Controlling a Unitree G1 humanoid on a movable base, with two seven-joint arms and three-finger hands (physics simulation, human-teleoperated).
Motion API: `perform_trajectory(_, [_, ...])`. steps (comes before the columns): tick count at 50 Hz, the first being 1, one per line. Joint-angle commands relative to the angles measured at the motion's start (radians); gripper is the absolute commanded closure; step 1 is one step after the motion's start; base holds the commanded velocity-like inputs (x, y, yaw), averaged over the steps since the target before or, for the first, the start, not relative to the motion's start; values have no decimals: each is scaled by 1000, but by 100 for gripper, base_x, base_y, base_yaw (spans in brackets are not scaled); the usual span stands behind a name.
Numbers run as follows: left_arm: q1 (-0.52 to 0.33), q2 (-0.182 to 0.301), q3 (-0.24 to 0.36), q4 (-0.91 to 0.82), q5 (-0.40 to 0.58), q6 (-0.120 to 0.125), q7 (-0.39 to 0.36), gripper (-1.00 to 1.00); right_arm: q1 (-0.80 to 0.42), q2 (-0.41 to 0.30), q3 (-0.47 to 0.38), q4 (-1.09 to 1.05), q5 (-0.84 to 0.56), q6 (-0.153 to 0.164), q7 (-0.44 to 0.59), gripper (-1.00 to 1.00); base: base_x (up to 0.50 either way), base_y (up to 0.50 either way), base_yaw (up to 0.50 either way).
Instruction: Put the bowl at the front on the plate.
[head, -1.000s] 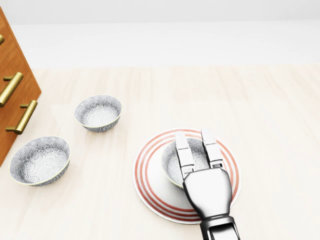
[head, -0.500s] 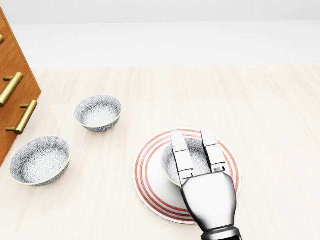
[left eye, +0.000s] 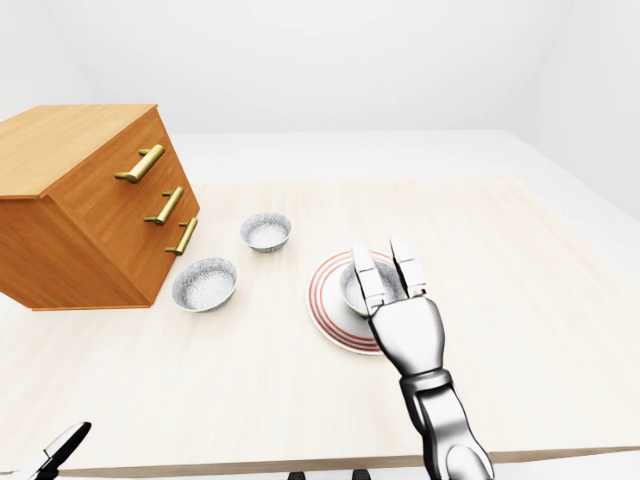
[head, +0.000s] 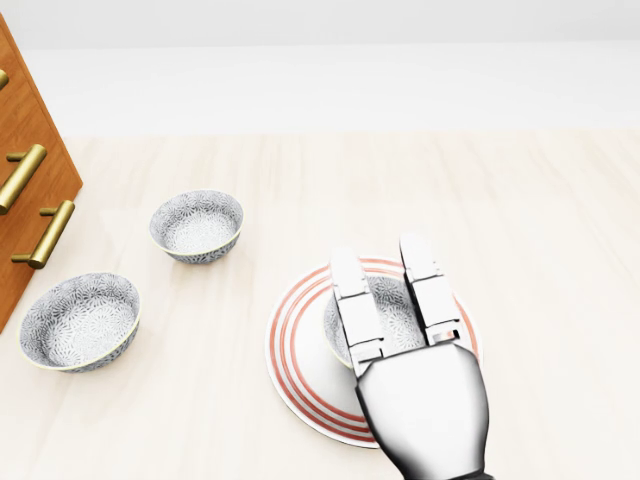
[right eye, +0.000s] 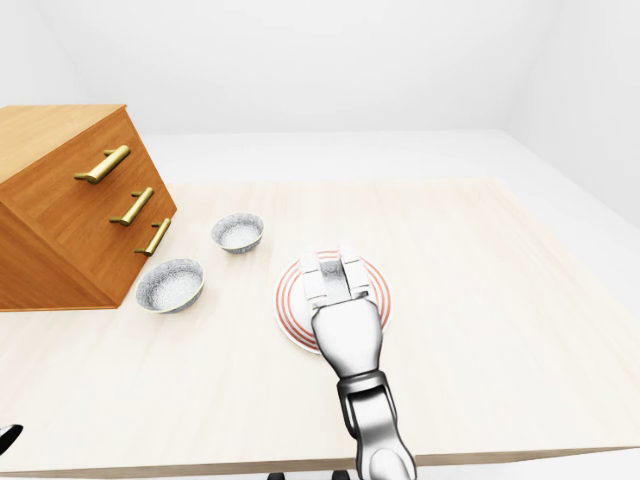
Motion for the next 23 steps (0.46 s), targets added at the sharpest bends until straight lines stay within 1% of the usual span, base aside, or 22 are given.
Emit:
perform_trajectory(1, [2, 1, -10, 6, 8, 0, 5, -100, -5, 6, 10, -166, -56, 0, 124, -100, 0, 0, 0])
perform_trajectory(3, [3, 1, -7, 0, 7, 0, 5, -100, -8, 12, 10, -196, -69, 0, 154, -100, 0, 0, 0])
perform_trajectory(5, [3, 0, -5, -4, 9, 0, 4, -100, -12, 14, 0, -201, -68, 0, 154, -100, 0, 0, 0])
perform_trajectory(10, [4, -3, -8, -1, 16, 0, 1, -100, -19, 34, 22, -292, -110, 0, 220, -100, 0, 0, 0])
perform_trajectory(13, [3, -6, -9, 4, 21, 0, -3, -100, -37, 42, 21, -312, -121, 0, 245, -100, 0, 0, 0])
perform_trajectory(14, [4, -6, -9, 5, 22, 0, -3, -100, -54, 52, 26, -341, -133, 0, 284, -100, 0, 0, 0])
perform_trajectory(16, [2, -5, -12, 11, 27, -1, -1, -100, -67, 60, 27, -360, -148, 0, 311, -100, 0, 0, 0])
perform_trajectory(18, [-1, -5, -20, 27, 36, -18, 2, -100, -79, 66, 23, -374, -153, 0, 329, -100, 0, 0, 0])
perform_trajectory(19, [-1, -6, -24, 35, 39, -32, 1, -100, -85, 70, 21, -386, -157, 0, 335, -100, 0, 0, 0])
perform_trajectory(22, [5, -7, -29, 38, 38, -42, -2, -100, -93, 73, 8, -405, -158, 0, 342, -100, 0, 0, 0])
perform_trajectory(23, [8, -12, -31, 44, 39, -67, -10, -100, -102, 77, 3, -423, -160, 0, 353, -100, 0, 0, 0])
